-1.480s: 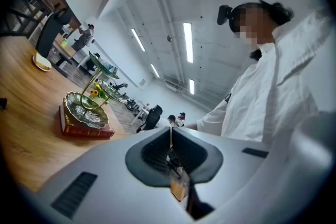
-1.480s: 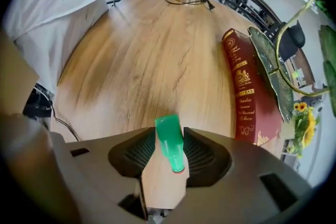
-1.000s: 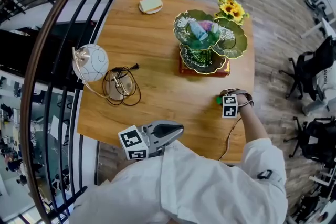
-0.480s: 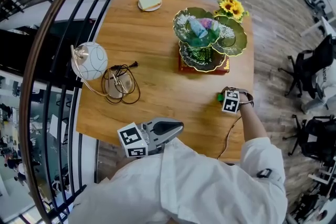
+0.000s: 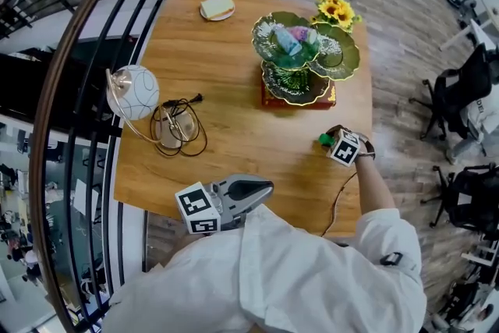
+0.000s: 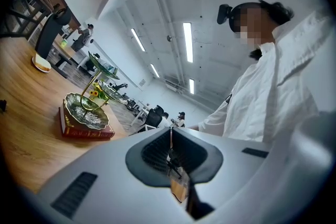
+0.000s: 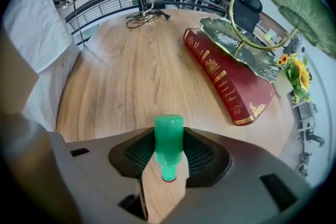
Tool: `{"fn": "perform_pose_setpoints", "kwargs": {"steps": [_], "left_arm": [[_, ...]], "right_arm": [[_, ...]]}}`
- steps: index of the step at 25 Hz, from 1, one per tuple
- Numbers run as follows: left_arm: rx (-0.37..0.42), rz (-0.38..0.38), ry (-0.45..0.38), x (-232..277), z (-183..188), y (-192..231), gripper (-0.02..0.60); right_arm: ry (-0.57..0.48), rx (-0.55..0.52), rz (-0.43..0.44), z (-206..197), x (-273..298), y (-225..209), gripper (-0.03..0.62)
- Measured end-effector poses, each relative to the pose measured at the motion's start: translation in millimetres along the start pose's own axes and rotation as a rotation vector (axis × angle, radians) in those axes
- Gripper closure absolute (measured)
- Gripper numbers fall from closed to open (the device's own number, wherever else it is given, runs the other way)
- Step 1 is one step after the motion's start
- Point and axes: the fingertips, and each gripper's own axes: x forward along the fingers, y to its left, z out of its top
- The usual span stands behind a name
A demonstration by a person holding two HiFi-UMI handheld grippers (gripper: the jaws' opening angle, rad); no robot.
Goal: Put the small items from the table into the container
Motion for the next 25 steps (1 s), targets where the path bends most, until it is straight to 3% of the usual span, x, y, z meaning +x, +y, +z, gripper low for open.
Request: {"fn": "perform_pose_setpoints", "kwargs": {"steps": [6,11,17,25], "left_arm": [[0.009,-0.026,-0.005,1,2,-7,0.574],[0.02,-0.044,-0.008,3,2,-14,0.574],[0.03,-0.046,-0.017,0,3,-19,0.574],[0.037,-0.057,-0.025,0,5,-23,0.574]], "right_arm": [[-0.339,0.28,-0.014,53,-53,-22,0.431],[-0.514,0.39,-0.006,79,-87,-31,0.431],[-0.668,0.451,-0.014,100,-124,-39,0.431],[-0.838,0.385,-0.046,146,-192,-42,0.431]]}}
